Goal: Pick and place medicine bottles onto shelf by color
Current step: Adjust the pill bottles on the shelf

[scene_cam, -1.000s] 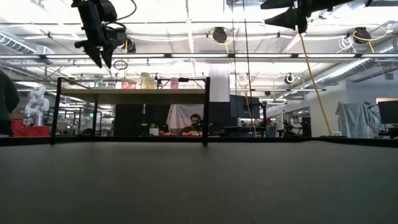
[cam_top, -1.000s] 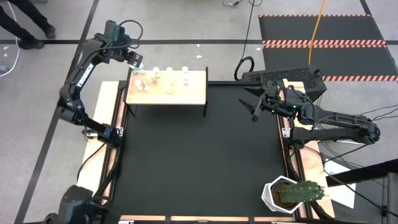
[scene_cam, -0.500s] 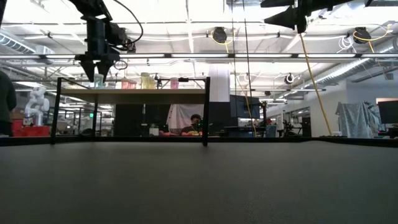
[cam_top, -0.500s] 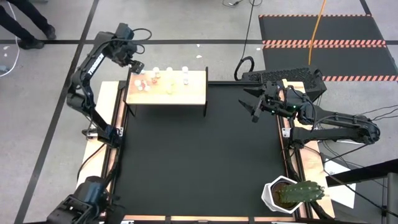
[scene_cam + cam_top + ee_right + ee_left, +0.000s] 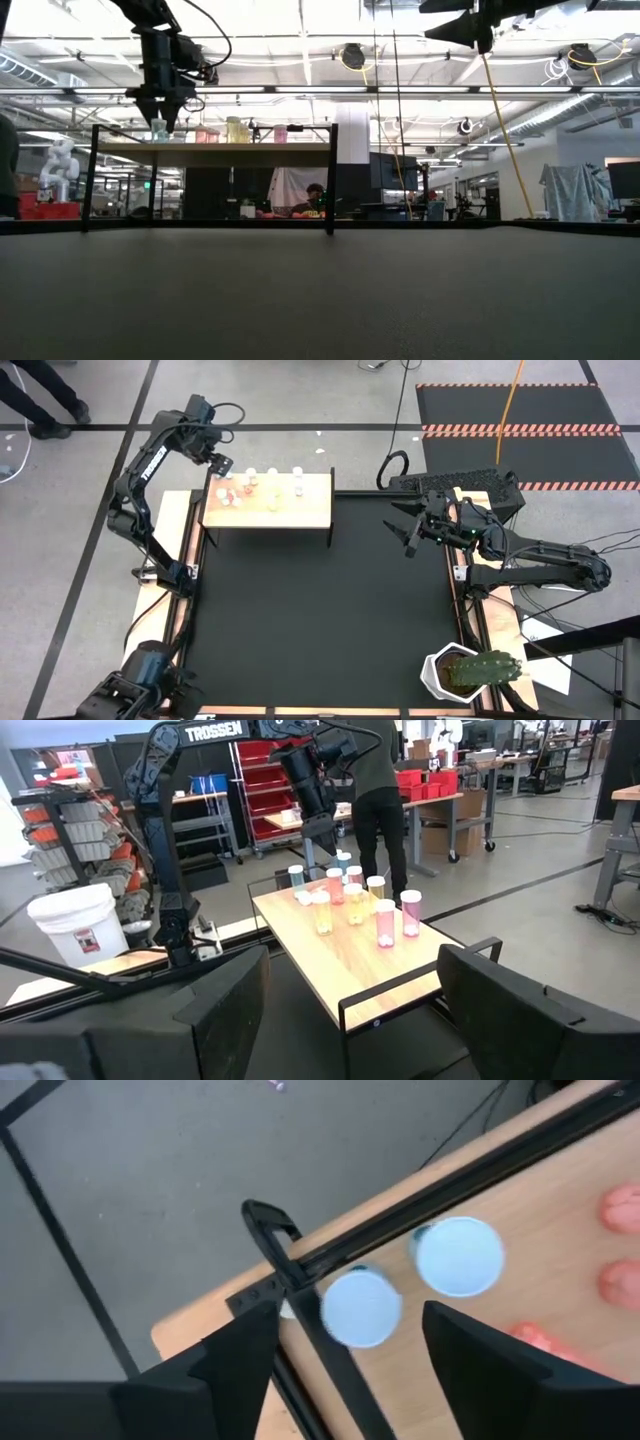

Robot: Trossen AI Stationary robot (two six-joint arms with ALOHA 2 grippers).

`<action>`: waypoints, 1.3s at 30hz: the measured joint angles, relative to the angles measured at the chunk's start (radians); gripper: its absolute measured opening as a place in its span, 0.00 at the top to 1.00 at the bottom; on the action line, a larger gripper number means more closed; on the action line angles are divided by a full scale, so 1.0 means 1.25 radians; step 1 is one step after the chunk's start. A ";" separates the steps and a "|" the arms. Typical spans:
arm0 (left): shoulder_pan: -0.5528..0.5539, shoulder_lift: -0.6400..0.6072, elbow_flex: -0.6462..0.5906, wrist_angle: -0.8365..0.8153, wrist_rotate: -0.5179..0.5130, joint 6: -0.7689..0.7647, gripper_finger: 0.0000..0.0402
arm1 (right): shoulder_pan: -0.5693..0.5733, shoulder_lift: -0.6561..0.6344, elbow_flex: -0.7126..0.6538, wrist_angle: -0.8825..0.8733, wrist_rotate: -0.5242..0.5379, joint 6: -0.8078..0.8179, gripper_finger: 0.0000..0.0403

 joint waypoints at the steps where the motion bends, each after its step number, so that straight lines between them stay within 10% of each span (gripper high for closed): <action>1: 0.000 0.000 0.000 0.000 0.010 0.007 0.39 | 0.000 0.000 0.000 -0.001 0.000 0.000 0.30; 28: -0.010 -0.001 -0.056 0.024 0.030 0.065 0.67 | 0.000 0.000 0.000 -0.003 -0.041 0.020 0.30; 39: -0.056 -0.043 -0.056 -0.035 0.032 0.054 0.64 | 0.000 0.000 0.000 -0.003 -0.039 0.014 0.30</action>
